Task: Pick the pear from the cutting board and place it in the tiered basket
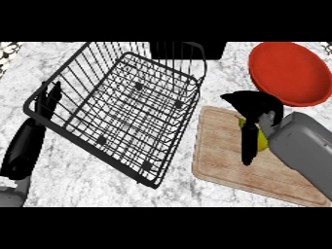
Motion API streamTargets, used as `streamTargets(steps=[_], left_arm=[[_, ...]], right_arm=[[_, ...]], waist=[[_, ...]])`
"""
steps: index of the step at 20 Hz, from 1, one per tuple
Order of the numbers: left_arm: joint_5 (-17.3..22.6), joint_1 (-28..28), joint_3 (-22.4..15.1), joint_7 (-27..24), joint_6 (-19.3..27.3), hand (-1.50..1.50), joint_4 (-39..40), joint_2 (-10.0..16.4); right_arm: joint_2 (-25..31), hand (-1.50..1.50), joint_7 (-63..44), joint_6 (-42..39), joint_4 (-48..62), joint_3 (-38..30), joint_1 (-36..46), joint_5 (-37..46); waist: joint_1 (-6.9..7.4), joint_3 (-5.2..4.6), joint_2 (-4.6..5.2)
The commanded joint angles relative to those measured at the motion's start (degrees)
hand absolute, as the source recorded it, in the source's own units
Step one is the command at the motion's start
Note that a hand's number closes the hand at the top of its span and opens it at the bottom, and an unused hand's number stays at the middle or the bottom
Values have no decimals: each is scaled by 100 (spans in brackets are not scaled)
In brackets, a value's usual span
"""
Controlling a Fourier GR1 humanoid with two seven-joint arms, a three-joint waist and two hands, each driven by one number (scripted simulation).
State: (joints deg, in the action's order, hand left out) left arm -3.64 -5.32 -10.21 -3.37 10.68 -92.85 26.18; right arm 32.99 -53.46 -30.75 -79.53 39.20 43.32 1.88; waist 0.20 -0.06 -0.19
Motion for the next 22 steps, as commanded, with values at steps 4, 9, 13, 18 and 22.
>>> streamTargets(steps=[4,9,13,18,22], left_arm=[[11,-93,-21,60,-345,0,-159,-56],[-123,-15,5,47,-357,0,-122,-204],[-256,-252,-38,-72,-409,0,194,-367],[-342,161,-27,18,-427,0,-356,-455],[-591,-124,-121,-17,-357,0,53,-690]], right_arm=[[30,-150,-457,-736,86,-36,-96,64],[187,-150,30,-111,-109,-234,-499,931],[142,-150,577,84,390,-424,-487,1501],[109,-150,554,-270,251,-774,-774,1485],[-229,-150,673,-316,700,-929,-636,1699]], waist=[[-10,3,9],[-21,6,13],[-10,7,34],[-3,7,15],[-9,6,28]])
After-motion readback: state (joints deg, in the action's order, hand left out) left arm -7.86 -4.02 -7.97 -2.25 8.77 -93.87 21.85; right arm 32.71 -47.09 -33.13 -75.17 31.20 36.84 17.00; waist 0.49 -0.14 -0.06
